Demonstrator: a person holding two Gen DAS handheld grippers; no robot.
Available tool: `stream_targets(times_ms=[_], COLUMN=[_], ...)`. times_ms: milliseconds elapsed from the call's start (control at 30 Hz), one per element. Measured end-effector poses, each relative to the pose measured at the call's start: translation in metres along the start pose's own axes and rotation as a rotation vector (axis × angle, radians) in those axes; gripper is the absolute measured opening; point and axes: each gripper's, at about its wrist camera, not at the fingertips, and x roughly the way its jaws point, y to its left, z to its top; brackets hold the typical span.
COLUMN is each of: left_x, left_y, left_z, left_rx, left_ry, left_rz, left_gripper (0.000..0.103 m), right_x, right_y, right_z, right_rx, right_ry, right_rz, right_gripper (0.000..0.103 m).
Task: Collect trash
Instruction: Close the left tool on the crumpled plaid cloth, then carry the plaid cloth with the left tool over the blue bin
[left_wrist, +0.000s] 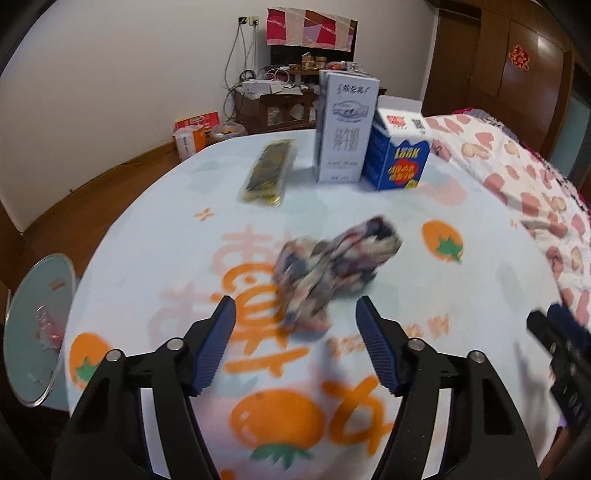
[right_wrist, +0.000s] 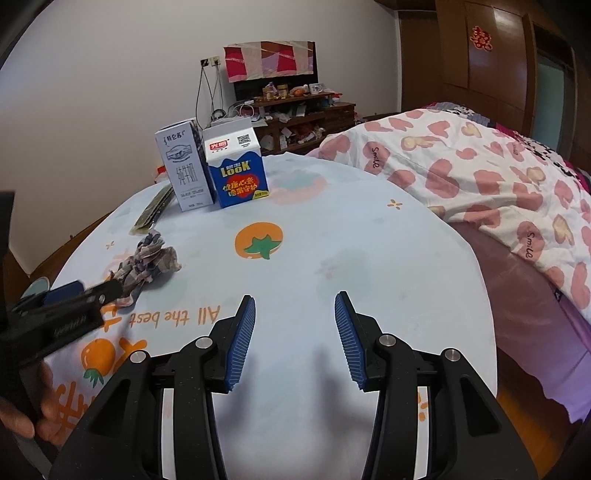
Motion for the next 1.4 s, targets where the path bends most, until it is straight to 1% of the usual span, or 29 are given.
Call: stream_targets(times_ms=[67,100,133,167,233,267,333,400,467,567,700,833,1000,1133,1400], left_x=[0.008,0.014,0.019,0.028,0.038,0.04,0.038,0.033,0.026,0.01,-0.014,-0.032,-0.047,-0.057,-0.091], left_y=[-0.006,-0.009,-0.012,-0.015,-0.019,-0.021,-0.024,-0.023,-0.019,-0.018,-0.016,-0.004,0.026,0.058,0.119], left_z=[0.007,0.01,0.012,0.013,0.011,0.01,0.007,0.006,0.006,0.002,-0.011,-0.029,-0.043,-0.052,-0.057], left_rx=[0.01,0.008,0.006,0.009,0.014,0.028,0.059,0.064,0.043,0.059,0.086,0.084,0.068,0.015,-0.05], left_ry=[-0.001,0.009,0.021,0.042,0.066,0.055,0.038,0.032,0.027,-0.002,-0.026,-0.021,-0.021,-0.014,-0.07], left_rz=[0.006,0.009,0.003,0.001,0.03,0.056,0.072,0.052,0.01,0.026,0.031,0.037,0.076,0.096,0.164], left_gripper=[0.063,0.059,0.053,0.05,0.04,0.036,0.02,0.013,0.012,0.012,0.012,0.012,0.012,0.012,0.012], right_x=[0.001,0.001,0.002,0.003,0.004,0.005,0.005,0.005,0.004,0.0,-0.01,-0.017,-0.027,-0.033,-0.041], right_y=[-0.001,-0.002,-0.002,-0.002,-0.003,-0.003,-0.002,0.0,0.001,0.005,0.013,0.025,0.058,0.086,0.131], right_z=[0.0,0.0,-0.001,-0.002,-0.003,-0.004,-0.006,-0.008,-0.008,-0.009,-0.01,-0.015,-0.022,-0.026,-0.034], right_rx=[0.005,0.004,0.003,0.004,0.012,0.016,0.015,0.008,0.011,0.011,-0.001,-0.013,-0.063,-0.107,-0.164], right_ry=[0.001,0.003,0.005,0.009,0.016,0.021,0.027,0.027,0.026,0.021,0.01,0.018,0.029,0.03,0.043], right_rz=[0.004,0.006,0.005,0.004,0.006,0.007,0.007,0.005,0.006,0.004,0.008,0.033,0.08,0.11,0.169], right_gripper=[0.045,0.045,0.045,0.045,0.045,0.045,0.045,0.045,0.045,0.045,0.045,0.045,0.045,0.045,0.045])
